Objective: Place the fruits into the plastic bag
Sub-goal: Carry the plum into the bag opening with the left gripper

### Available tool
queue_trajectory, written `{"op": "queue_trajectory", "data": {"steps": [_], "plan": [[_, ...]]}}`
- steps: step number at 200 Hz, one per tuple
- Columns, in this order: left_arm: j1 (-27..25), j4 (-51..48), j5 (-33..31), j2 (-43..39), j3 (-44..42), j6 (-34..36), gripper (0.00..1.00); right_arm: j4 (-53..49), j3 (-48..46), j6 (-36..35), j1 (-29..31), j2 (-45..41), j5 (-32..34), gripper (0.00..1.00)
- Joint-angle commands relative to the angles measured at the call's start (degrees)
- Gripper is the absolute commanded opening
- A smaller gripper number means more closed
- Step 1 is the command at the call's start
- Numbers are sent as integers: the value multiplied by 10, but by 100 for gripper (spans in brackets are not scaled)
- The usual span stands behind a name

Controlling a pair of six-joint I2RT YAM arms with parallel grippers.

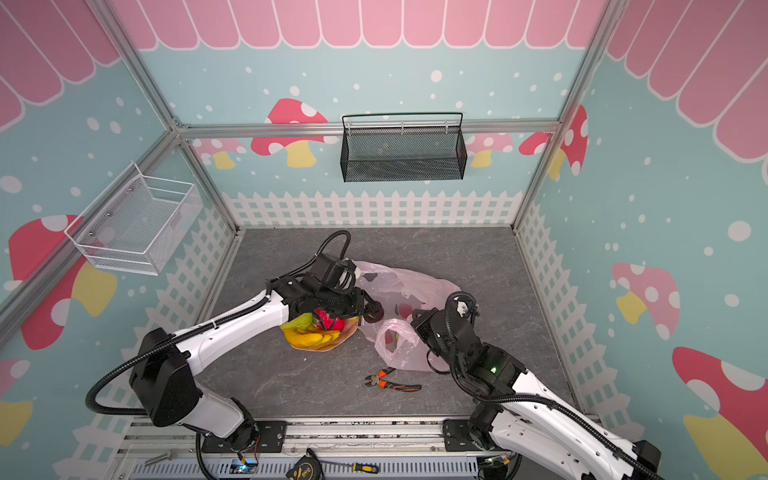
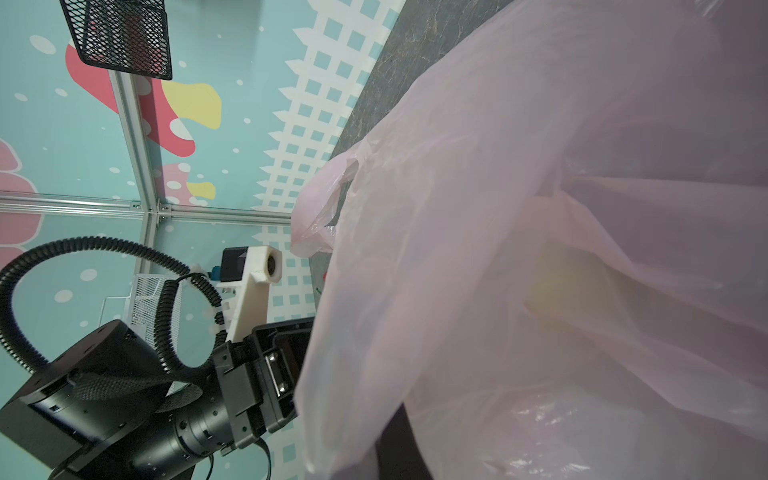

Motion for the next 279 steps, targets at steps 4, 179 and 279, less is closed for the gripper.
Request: {"op": "queue_trajectory", "data": {"steps": [4,179,279], "plan": [[-16,58,-13,19,-4,-33,41,10,6,2,-2,1,-2,0],[-75,202,14,160,23,-151,57,25,-15,15,-1,-2,-3,0],[-74,173,23,151,37,-135,93,28,-13,14,-1,8,3,0]]}}
